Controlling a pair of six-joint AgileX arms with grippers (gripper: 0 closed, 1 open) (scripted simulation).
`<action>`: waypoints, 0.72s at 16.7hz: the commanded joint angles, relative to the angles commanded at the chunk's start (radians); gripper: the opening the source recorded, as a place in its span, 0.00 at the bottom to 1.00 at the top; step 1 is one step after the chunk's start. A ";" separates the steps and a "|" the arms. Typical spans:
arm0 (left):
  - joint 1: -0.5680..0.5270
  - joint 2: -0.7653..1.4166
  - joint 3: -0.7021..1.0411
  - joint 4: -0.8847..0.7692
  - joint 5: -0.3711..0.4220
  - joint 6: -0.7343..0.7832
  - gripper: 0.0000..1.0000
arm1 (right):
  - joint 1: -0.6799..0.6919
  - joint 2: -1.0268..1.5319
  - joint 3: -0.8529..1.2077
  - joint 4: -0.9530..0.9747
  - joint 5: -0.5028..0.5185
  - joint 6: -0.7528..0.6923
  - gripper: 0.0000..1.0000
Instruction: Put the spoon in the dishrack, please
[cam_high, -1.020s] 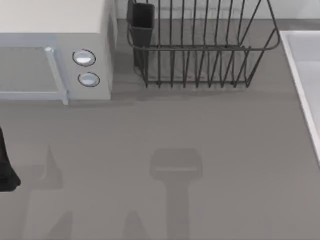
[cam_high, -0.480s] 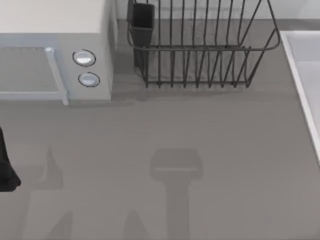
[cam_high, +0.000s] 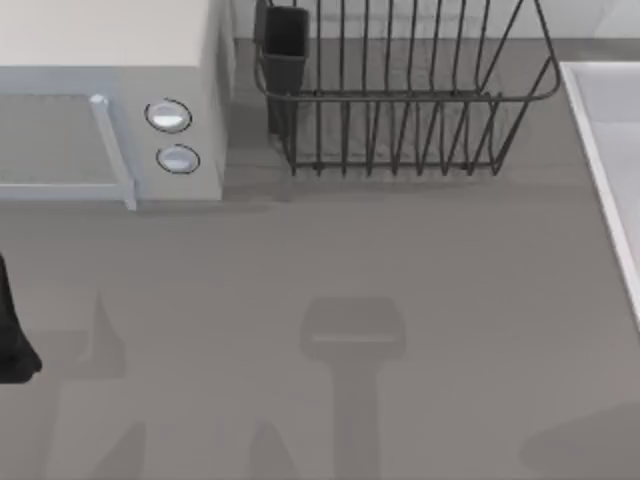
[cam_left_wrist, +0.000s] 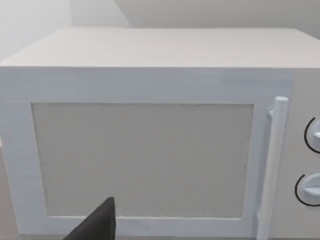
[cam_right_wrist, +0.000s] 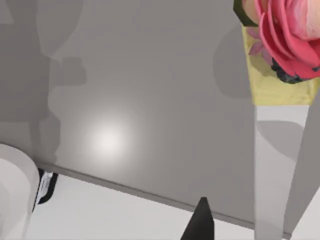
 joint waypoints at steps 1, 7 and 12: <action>0.000 0.000 0.000 0.000 0.000 0.000 1.00 | 0.000 0.000 0.000 0.000 0.000 0.000 0.00; 0.000 0.000 0.000 0.000 0.000 0.000 1.00 | 0.033 0.001 0.004 0.031 0.022 0.024 0.00; 0.000 0.000 0.000 0.000 0.000 0.000 1.00 | 0.287 -0.011 0.033 0.249 0.175 0.193 0.00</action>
